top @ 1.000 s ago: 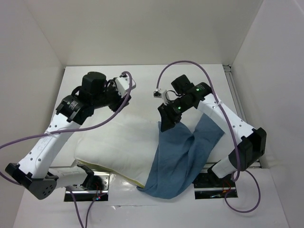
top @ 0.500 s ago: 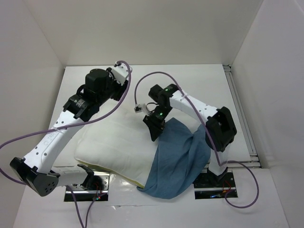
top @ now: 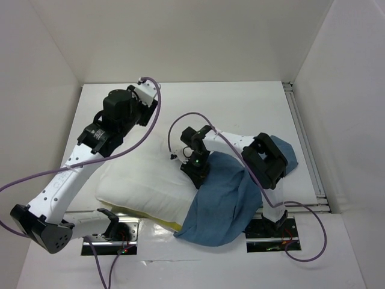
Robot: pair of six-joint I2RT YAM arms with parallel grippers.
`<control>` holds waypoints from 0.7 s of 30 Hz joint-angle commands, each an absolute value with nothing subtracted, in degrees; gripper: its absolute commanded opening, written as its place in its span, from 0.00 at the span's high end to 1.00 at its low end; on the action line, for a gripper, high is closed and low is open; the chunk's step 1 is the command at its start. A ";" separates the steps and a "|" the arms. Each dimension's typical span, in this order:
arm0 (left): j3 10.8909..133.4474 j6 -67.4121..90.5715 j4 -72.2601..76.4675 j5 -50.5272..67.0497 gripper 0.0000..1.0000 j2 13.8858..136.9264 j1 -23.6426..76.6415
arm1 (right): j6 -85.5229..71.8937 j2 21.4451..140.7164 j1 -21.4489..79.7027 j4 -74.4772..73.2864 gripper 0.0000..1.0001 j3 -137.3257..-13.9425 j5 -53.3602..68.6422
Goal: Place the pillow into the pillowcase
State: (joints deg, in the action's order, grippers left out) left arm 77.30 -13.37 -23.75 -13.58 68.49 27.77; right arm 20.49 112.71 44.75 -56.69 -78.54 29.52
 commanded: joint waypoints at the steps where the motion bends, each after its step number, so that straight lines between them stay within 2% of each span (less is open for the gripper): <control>1: 75.94 -14.15 -19.17 -14.77 0.38 66.36 26.55 | 21.18 119.25 42.71 -39.23 0.71 -79.53 2.22; 6: 74.36 -13.54 -18.02 -14.15 0.38 66.36 25.93 | 25.04 126.02 41.22 -32.70 0.71 -94.28 -5.43; 14: 74.44 -10.02 -17.49 -12.48 0.38 69.60 21.71 | 33.22 136.32 41.22 -26.90 0.69 -115.64 -7.02; 18: 76.28 -7.30 -18.02 -10.73 0.37 73.03 18.55 | 33.58 133.08 40.69 -24.96 0.65 -112.69 -9.49; 21: 76.90 -5.98 -18.02 -8.62 0.26 75.93 15.92 | 29.19 125.44 39.11 -25.84 0.61 -107.07 -8.97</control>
State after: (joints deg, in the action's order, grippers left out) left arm 74.32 -9.10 -19.64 -11.33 73.97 17.80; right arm 30.96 132.09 41.01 -25.91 -111.50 -5.98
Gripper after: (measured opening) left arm 0.727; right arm 0.385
